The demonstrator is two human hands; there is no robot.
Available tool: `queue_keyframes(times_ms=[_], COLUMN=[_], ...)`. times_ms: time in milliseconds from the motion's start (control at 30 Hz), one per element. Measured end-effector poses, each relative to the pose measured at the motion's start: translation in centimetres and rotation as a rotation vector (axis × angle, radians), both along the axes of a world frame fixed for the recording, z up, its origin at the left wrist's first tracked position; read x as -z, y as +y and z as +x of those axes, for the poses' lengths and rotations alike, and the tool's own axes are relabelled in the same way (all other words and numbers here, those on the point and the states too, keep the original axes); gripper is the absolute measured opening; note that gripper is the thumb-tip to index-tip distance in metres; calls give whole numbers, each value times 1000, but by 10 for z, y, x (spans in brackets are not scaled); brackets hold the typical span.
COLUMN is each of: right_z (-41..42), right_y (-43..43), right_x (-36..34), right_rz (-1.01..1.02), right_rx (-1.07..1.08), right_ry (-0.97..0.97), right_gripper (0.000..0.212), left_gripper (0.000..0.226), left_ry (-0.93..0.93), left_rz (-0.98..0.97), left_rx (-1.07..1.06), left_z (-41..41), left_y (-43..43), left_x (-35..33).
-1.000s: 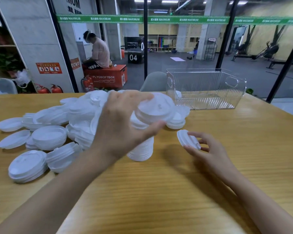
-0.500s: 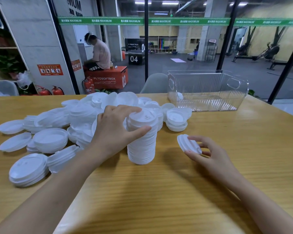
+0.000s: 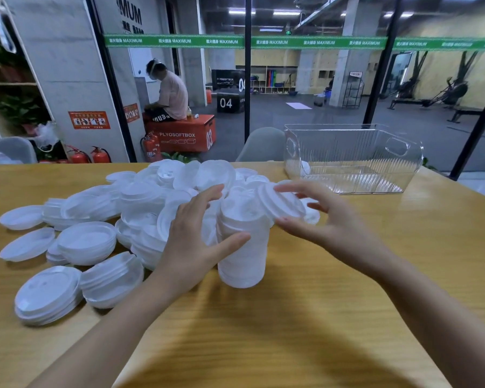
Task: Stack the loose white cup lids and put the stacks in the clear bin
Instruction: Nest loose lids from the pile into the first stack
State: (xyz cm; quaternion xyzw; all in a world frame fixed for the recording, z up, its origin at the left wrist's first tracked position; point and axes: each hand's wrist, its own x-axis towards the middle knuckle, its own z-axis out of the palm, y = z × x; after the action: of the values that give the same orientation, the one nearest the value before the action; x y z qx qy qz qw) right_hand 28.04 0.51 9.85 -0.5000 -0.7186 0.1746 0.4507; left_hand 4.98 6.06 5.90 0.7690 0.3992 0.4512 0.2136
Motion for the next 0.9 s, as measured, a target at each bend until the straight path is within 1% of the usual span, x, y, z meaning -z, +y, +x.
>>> queue_keyframes(times_ms=[67, 133, 267, 333, 567, 767, 900], right_z=[-10, -17, -25, -27, -28, -29, -28], right_y=[11, 20, 32, 36, 42, 41, 39], right_x=[-9, -14, -15, -14, -11, -7, -4], right_rz=[-11, -17, -36, -37, -55, -23, -24], right_rx=[-64, -108, -166, -172, -184, -184, -211], right_ry=[-82, -140, -181, -194, -201, -196, -186], right_gripper=[41, 40, 41, 41, 41, 48, 51], left_gripper=[80, 74, 58, 54, 45, 35, 33], left_ry=[-60, -107, -141, -148, -105, -57, -25], left_rz=[-5, -17, -3, 7, 64, 132, 180], left_rx=[3, 16, 30, 30, 20, 41, 59], left_z=[-5, -11, -16, -16, -18, -16, -16], left_y=[0, 0, -3, -4, -4, -4, -3], left_x=[5, 8, 7, 4, 1, 2, 4])
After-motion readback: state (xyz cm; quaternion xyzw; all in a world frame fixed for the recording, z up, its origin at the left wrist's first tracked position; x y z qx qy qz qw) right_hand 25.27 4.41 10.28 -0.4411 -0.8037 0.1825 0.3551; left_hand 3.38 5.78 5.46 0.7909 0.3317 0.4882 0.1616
